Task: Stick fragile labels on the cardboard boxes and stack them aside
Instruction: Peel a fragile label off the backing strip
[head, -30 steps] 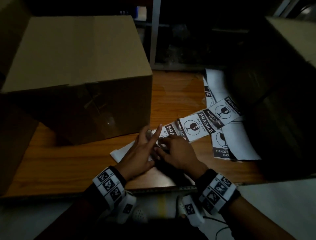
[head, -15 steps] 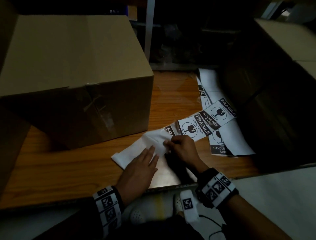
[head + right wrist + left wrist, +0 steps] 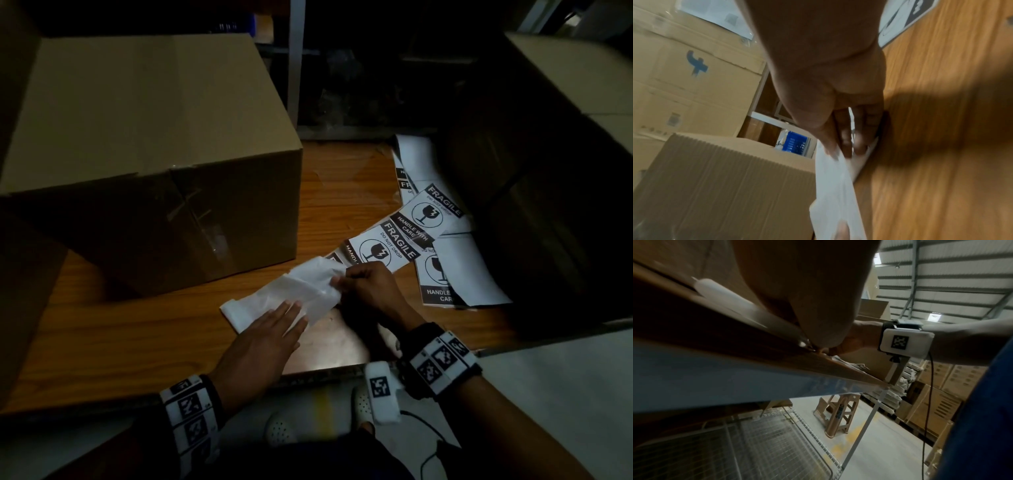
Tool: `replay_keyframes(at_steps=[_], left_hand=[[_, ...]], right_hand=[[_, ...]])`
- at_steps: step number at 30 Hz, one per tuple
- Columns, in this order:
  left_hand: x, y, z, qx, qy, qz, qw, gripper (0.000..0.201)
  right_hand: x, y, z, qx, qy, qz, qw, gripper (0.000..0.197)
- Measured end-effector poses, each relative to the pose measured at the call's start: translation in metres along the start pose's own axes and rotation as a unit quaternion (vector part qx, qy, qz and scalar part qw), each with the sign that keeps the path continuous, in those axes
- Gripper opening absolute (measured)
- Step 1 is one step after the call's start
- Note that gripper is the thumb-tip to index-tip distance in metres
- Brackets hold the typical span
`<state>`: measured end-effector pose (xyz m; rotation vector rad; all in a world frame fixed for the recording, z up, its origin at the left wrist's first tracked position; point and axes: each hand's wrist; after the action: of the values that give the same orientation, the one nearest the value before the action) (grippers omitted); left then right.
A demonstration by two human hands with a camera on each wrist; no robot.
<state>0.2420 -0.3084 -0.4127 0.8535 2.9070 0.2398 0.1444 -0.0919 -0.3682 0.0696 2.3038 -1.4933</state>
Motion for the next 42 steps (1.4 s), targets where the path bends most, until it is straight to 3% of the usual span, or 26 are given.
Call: replay_keyframes(at_steps=[4,8,10,12,14,17,19,21,25,27,29,32,34,37,40,42], left_hand=[[-0.002,0.000,-0.008,-0.017,0.002,-0.014,1.000,0.049],[0.004,0.008,-0.010,-0.020,0.007,-0.030,0.999,0.048],[0.005,0.010,-0.008,-0.013,0.016,-0.030,0.999,0.047],[0.005,0.011,-0.009,-0.005,0.029,-0.031,0.999,0.037],[0.006,0.012,-0.011,0.000,0.029,-0.027,0.999,0.039],[0.003,0.012,-0.014,-0.001,0.001,-0.039,0.999,0.056],[-0.004,0.009,-0.013,-0.002,0.035,-0.021,0.999,0.043],[-0.011,0.009,-0.020,-0.051,0.055,-0.033,0.997,0.046],[-0.013,0.014,-0.044,-0.228,0.098,-0.162,0.955,0.058],[-0.005,0.014,-0.052,-0.190,0.122,-0.210,0.951,0.049],[0.007,0.014,-0.054,-0.108,0.167,-0.202,0.959,0.037],[0.034,0.020,-0.053,-0.106,0.216,-0.173,0.955,0.038],[0.045,0.024,-0.049,-0.131,0.147,-0.170,0.966,0.048],[0.040,0.022,-0.027,-0.116,-0.035,-0.198,0.973,0.060],[0.026,0.017,-0.010,-0.041,-0.063,-0.206,0.976,0.072],[0.024,0.016,-0.004,-0.046,-0.060,-0.209,0.975,0.081]], right_hand=[[-0.006,-0.009,-0.015,0.034,-0.098,-0.024,0.994,0.012],[-0.011,-0.011,-0.033,-0.001,-0.219,0.003,0.976,0.052],[-0.014,-0.013,-0.041,0.009,-0.245,0.029,0.969,0.065],[-0.018,-0.021,-0.040,0.016,-0.216,0.013,0.976,0.054],[-0.018,-0.031,-0.027,-0.023,-0.131,-0.020,0.991,0.024],[-0.003,-0.035,0.008,-0.168,-0.050,-0.054,0.983,0.059],[0.007,-0.034,0.029,-0.267,-0.036,-0.045,0.962,0.057],[0.011,-0.031,0.042,-0.313,-0.033,-0.042,0.948,0.049],[0.009,-0.016,0.048,-0.226,0.025,-0.038,0.973,0.031],[0.005,-0.011,0.049,-0.190,0.064,-0.049,0.978,0.022],[-0.001,-0.010,0.052,-0.172,0.089,-0.058,0.979,0.017],[-0.007,-0.010,0.061,-0.179,0.109,-0.076,0.975,0.019],[-0.011,-0.012,0.065,-0.174,0.110,-0.084,0.975,0.016],[-0.012,-0.012,0.060,-0.141,0.118,-0.051,0.982,0.020],[-0.007,-0.007,0.057,-0.115,0.088,-0.039,0.989,0.027],[-0.004,-0.005,0.059,-0.090,0.089,-0.002,0.992,0.028]])
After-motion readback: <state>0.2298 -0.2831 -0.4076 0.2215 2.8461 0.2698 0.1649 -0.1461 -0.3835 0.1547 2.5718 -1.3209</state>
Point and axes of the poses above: each hand's wrist, its own x-axis towards the middle knuckle, its own z-axis out of the palm, y = z × x, and after that the axes turned 3 degrees about -y, right-handed
